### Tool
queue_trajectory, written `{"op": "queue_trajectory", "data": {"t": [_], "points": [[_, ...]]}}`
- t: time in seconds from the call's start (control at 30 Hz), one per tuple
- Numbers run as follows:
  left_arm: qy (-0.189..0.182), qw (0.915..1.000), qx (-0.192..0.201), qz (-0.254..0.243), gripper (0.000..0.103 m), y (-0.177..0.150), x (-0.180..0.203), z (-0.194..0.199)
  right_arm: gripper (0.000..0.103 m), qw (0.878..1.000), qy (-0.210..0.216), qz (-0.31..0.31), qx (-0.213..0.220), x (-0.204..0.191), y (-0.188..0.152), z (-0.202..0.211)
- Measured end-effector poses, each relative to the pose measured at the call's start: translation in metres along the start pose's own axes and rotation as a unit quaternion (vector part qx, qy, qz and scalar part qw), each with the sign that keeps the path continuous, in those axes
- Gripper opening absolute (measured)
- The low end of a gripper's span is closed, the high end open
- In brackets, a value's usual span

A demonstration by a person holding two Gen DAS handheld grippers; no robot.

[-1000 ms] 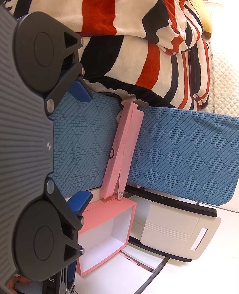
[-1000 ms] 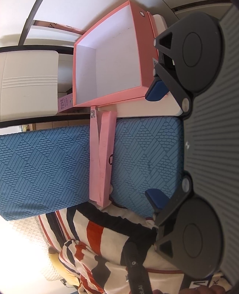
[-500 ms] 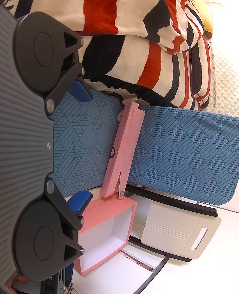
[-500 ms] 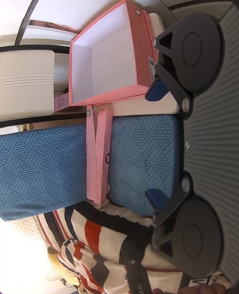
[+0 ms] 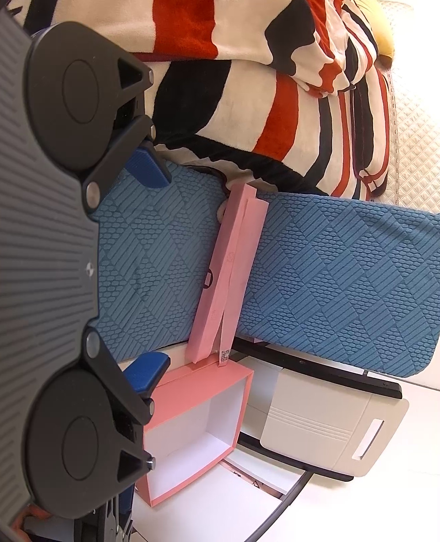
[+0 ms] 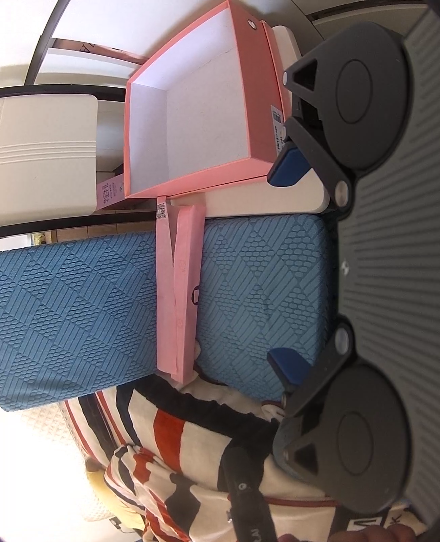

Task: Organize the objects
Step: 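Move both tools toward the pink paper wrapper on the blue seat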

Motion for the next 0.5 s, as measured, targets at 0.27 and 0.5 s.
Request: {"op": "queue_trajectory", "data": {"t": [0.27,0.5], "points": [[-0.003,0.9999,-0.012,0.002,0.103,-0.004,-0.004,-0.018,0.103,1.000,-0.007,-0.003,-0.007,0.003,0.001,-0.011],[-0.005,0.9998,-0.019,0.001,0.103,-0.002,-0.006,-0.036,0.103,1.000,-0.009,-0.005,-0.011,0.005,0.006,-0.022]]}}
Point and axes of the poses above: each gripper's, at about its wrist camera, not at the fingertips, and z roughly against the way its jaws point, x to its right, y to its top, the point moved 8 cm from there along -z, roughly the way its jaws point, and after that the axes turned 12 degrees about y, right-handed, at the moved point
